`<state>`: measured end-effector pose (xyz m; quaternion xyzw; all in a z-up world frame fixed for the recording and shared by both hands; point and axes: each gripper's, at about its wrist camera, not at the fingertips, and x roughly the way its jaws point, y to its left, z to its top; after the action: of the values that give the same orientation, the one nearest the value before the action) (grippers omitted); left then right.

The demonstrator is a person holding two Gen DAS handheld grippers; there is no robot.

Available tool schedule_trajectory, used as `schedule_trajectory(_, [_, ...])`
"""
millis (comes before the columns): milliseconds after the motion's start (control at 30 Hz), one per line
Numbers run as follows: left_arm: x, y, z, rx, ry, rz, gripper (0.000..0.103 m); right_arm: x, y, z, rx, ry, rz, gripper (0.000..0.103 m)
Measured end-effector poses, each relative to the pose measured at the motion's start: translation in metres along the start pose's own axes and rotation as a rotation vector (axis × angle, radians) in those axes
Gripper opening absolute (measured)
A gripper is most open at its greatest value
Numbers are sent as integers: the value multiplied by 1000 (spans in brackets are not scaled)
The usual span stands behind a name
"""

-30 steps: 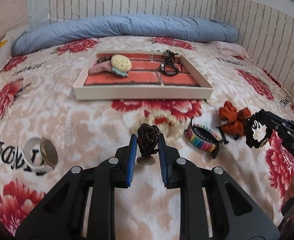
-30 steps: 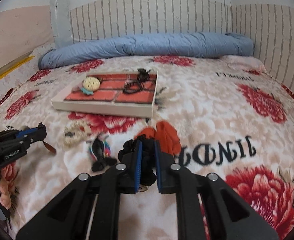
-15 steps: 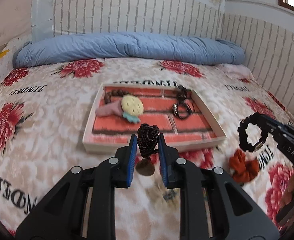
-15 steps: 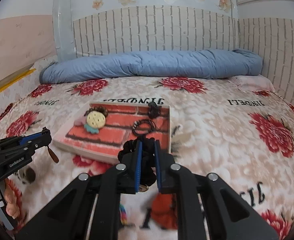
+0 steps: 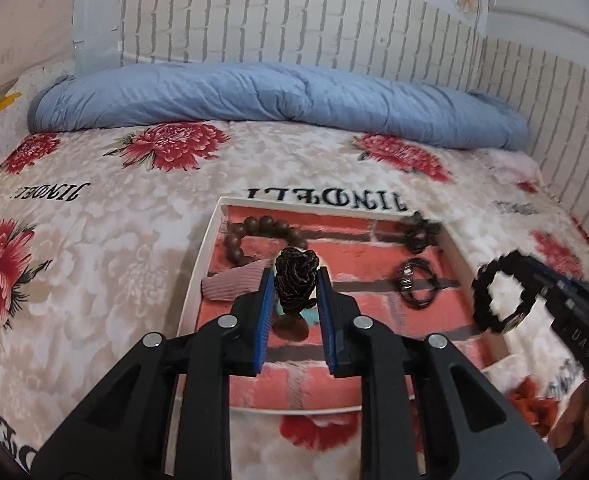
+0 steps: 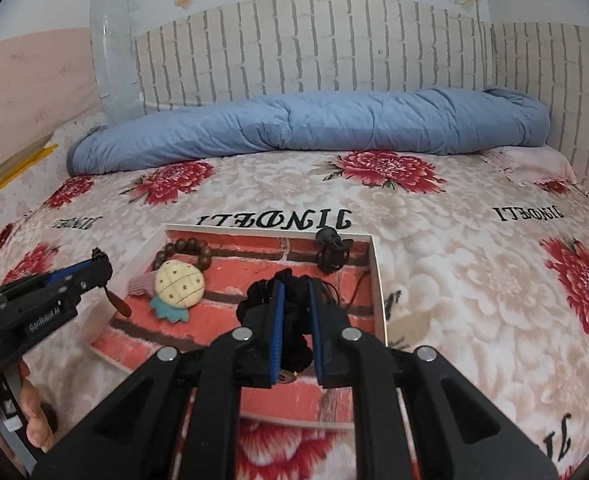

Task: Organize jewelry
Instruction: 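Carry the pendant necklace in the left tool while the right tool carries the scrunchie to the tray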

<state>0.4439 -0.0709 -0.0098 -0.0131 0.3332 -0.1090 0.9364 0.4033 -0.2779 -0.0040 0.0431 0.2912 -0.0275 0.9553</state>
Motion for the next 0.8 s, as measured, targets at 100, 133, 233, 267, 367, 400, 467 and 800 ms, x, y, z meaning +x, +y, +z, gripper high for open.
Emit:
schedule_trajectory(100, [24, 2, -8, 19, 41, 23, 20, 16, -1, -5, -1, 12, -18, 13])
schedule_trajectory(133, [30, 4, -10, 21, 50, 29, 20, 25, -1, -9, 0, 25, -21, 13])
schedule_trajectory(233, [43, 10, -11, 10, 65, 35, 20, 41, -2, -16, -15, 58, -32, 13])
schedule_trajectory(267, [46, 11, -12, 7, 67, 34, 20, 47, -2, -18, -19, 70, -40, 13])
schedule_trajectory(367, [53, 12, -14, 13, 73, 39, 20, 56, -7, -19, -1, 88, -42, 13])
schedule_trajectory(400, [55, 13, -15, 12, 75, 38, 20, 57, -8, -20, 1, 90, -43, 13])
schedule_trajectory(467, [60, 14, -16, 9, 86, 31, 20, 62, -10, -21, 3, 102, -52, 13])
schedule_trajectory(800, [74, 16, -22, 12, 118, 46, 20, 84, -14, -30, -7, 168, -72, 13])
